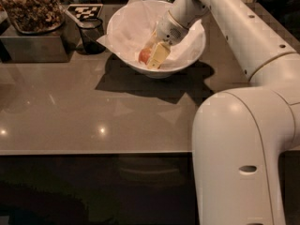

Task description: Pick apple from white bowl

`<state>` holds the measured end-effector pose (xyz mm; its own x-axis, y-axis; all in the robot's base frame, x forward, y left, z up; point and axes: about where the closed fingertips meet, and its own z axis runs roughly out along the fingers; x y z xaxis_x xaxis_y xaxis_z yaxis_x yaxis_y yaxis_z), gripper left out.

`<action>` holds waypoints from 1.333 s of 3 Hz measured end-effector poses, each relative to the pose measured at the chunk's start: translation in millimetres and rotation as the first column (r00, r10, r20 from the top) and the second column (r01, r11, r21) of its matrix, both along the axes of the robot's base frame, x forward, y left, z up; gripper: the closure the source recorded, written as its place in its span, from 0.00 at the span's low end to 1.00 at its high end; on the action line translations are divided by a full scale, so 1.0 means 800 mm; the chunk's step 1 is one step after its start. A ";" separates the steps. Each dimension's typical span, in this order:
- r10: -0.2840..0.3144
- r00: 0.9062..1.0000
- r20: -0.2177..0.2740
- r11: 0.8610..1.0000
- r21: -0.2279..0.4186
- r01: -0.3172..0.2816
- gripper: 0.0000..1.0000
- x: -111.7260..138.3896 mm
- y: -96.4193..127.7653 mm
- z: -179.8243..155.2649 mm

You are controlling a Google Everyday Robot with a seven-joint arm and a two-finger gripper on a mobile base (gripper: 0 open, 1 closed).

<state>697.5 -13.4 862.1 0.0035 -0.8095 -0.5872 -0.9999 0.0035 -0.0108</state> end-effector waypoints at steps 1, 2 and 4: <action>0.001 1.000 -0.011 1.000 -0.003 -0.001 0.57 -0.007 0.000 -0.006; 0.001 1.000 -0.020 1.000 -0.001 -0.001 0.81 -0.012 0.000 -0.011; -0.007 1.000 -0.014 0.995 0.097 0.008 1.00 -0.020 -0.018 0.014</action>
Offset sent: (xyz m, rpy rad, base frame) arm -0.0225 -0.0069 -0.0077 -0.0092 0.0360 0.0058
